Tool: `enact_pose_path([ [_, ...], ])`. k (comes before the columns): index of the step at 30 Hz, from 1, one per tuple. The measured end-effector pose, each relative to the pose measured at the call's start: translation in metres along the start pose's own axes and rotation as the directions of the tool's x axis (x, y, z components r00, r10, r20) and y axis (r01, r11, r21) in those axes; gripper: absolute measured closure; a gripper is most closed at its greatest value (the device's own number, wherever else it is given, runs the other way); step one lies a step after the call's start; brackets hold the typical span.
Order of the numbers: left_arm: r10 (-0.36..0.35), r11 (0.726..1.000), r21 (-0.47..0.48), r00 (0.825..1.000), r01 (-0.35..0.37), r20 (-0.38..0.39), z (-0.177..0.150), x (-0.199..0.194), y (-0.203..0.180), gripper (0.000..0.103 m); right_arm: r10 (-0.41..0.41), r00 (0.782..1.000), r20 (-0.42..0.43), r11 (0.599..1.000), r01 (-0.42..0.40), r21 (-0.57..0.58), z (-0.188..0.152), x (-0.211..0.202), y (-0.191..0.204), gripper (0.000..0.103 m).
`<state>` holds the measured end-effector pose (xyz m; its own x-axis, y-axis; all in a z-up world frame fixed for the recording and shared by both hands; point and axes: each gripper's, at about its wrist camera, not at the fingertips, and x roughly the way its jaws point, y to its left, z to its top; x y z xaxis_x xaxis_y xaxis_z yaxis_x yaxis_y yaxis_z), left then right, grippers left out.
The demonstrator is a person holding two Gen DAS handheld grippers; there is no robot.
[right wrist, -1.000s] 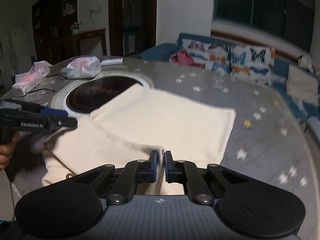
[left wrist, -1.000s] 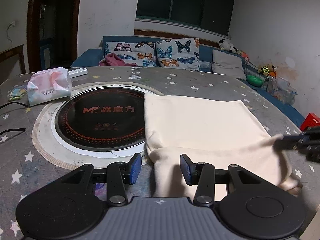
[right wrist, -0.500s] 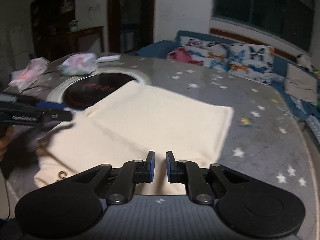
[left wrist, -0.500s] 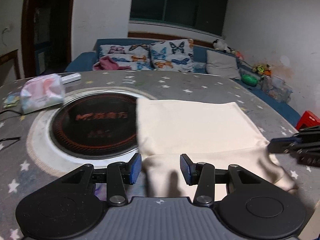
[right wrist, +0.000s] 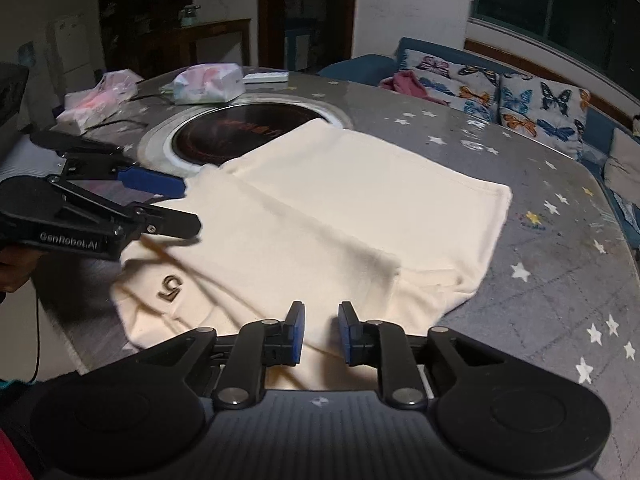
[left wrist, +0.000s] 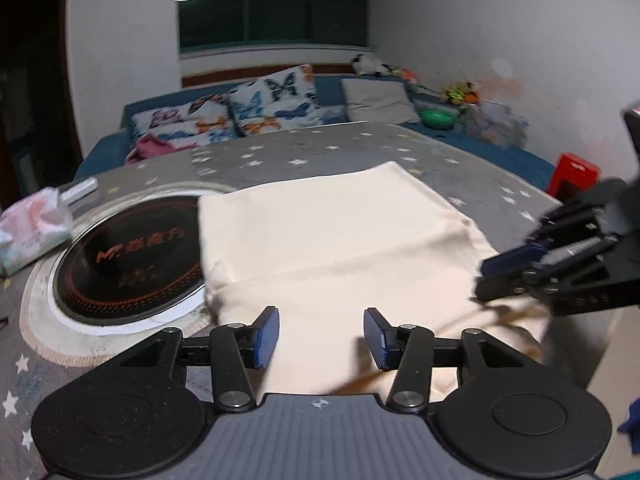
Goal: Fold clothes
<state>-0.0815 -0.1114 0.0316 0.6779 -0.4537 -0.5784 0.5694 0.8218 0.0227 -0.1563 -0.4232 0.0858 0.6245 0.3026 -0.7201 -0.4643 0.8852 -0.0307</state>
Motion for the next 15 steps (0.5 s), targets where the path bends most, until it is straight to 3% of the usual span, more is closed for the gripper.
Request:
enact_pose_path([
  [5,-0.010,0.998,0.062,0.999,0.012,-0.033,-0.010,0.008,-0.013,0.053,0.000,1.000,-0.017,0.999,-0.001,-0.040,-0.004,0.003,0.011,0.085],
  [10,-0.008,0.998,0.066,0.999,0.010,-0.032,-0.010,0.008,-0.014,0.053,0.004,1.000,0.017,1.000,-0.004,-0.028,-0.001,-0.005,0.012,0.085],
  [15,-0.013,0.998,0.067,1.000,0.014,-0.014,-0.008,-0.007,-0.012,0.053,0.009,1.000,-0.008,0.999,-0.009,-0.052,-0.005,0.003,0.017,0.085],
])
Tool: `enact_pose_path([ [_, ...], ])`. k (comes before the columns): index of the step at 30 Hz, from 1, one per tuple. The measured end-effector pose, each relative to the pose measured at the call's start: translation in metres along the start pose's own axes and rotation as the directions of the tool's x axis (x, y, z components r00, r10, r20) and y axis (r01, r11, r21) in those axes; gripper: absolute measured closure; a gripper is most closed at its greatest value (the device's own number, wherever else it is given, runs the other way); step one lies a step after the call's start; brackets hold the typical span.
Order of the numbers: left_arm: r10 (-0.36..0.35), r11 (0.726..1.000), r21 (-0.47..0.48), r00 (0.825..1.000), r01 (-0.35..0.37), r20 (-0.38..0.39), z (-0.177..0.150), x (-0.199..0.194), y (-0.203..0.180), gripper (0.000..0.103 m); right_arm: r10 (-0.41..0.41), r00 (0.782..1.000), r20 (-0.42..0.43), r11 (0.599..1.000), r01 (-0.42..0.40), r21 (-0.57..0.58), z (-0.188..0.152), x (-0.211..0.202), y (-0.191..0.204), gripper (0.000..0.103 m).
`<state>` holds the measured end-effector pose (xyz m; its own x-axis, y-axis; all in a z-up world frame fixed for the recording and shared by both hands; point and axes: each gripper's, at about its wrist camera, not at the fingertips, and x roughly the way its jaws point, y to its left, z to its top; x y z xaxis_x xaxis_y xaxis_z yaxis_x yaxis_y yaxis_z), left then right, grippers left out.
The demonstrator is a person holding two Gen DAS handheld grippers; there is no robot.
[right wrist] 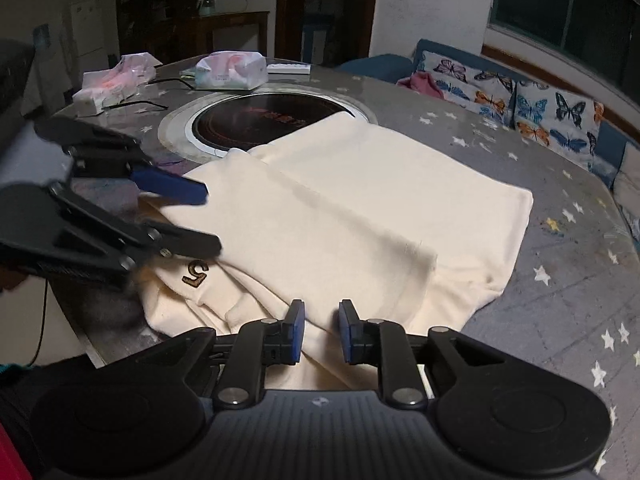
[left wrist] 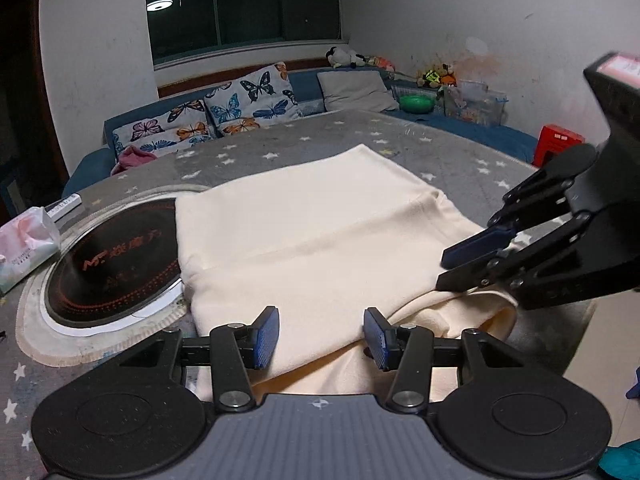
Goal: Fold clothes
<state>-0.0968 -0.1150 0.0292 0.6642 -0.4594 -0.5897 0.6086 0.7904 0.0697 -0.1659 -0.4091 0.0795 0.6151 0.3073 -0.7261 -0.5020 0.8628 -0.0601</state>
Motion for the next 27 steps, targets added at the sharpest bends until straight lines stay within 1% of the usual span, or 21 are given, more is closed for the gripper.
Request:
enact_pose_path([
  [2,-0.006,1.000,0.014,1.000,0.006,0.009,-0.001,-0.011,0.000,0.051,-0.003,1.000,0.015,1.000,0.003,0.015,0.002,-0.005,-0.004,0.085],
  [4,-0.014,0.999,0.042,1.000,0.013,0.015,-0.005,-0.022,-0.002,0.044,-0.006,1.000,0.029,1.000,0.005,0.030,0.004,-0.010,-0.008,0.085],
  [6,-0.020,0.996,0.081,1.000,0.019,0.013,-0.011,-0.031,-0.005,0.042,-0.018,0.999,0.032,0.999,0.017,0.040,0.005,-0.011,-0.013,0.084],
  [8,-0.027,0.990,0.137,1.000,0.026,0.009,-0.019,-0.036,-0.011,0.042,-0.007,1.000,0.018,0.998,0.006,0.070,0.002,-0.007,-0.019,0.083],
  [10,-0.034,0.980,0.194,0.999,0.032,0.005,-0.026,-0.041,-0.017,0.042,0.007,1.000,-0.003,0.995,-0.006,0.097,-0.002,0.000,-0.024,0.083],
  [11,-0.037,0.974,0.223,0.999,0.036,0.002,-0.030,-0.043,-0.020,0.042,0.008,1.000,0.000,0.995,-0.008,0.098,-0.002,0.000,-0.024,0.083],
  [14,-0.047,0.951,0.307,0.999,0.043,0.005,-0.040,-0.046,-0.030,0.042,0.003,1.000,0.008,0.996,-0.004,0.085,-0.001,-0.005,-0.021,0.078],
  [16,-0.043,0.933,0.358,0.999,0.032,0.022,-0.042,-0.042,-0.038,0.042,0.003,1.000,0.012,0.998,-0.004,0.067,0.001,-0.009,-0.018,0.078],
  [18,-0.036,0.925,0.380,0.999,0.018,0.041,-0.043,-0.036,-0.043,0.042,-0.003,1.000,0.016,0.999,0.002,0.050,0.002,-0.012,-0.016,0.076],
  [20,-0.032,0.924,0.383,0.998,0.010,0.049,-0.042,-0.028,-0.045,0.042,-0.013,1.000,0.022,0.999,0.012,0.045,0.003,-0.016,-0.015,0.075],
  [21,-0.035,0.924,0.382,0.998,0.012,0.052,-0.042,-0.025,-0.045,0.043,-0.019,0.999,0.026,0.999,0.018,0.043,0.004,-0.019,-0.015,0.074],
  [23,-0.045,0.925,0.379,0.997,0.020,0.057,-0.040,-0.020,-0.044,0.060,-0.032,0.999,0.032,0.999,0.031,0.035,0.005,-0.025,-0.015,0.071],
  [24,-0.051,0.925,0.378,0.997,0.025,0.059,-0.039,-0.019,-0.044,0.075,-0.039,0.999,0.035,0.999,0.038,0.030,0.004,-0.028,-0.015,0.066],
  [25,-0.055,0.928,0.372,0.996,0.026,0.068,-0.037,-0.019,-0.043,0.082,-0.046,0.998,0.038,0.999,0.045,0.024,0.004,-0.031,-0.015,0.064],
  [27,-0.060,0.934,0.357,0.994,0.025,0.089,-0.032,-0.021,-0.040,0.087,-0.057,0.998,0.038,0.998,0.057,0.001,0.003,-0.038,-0.013,0.062],
])
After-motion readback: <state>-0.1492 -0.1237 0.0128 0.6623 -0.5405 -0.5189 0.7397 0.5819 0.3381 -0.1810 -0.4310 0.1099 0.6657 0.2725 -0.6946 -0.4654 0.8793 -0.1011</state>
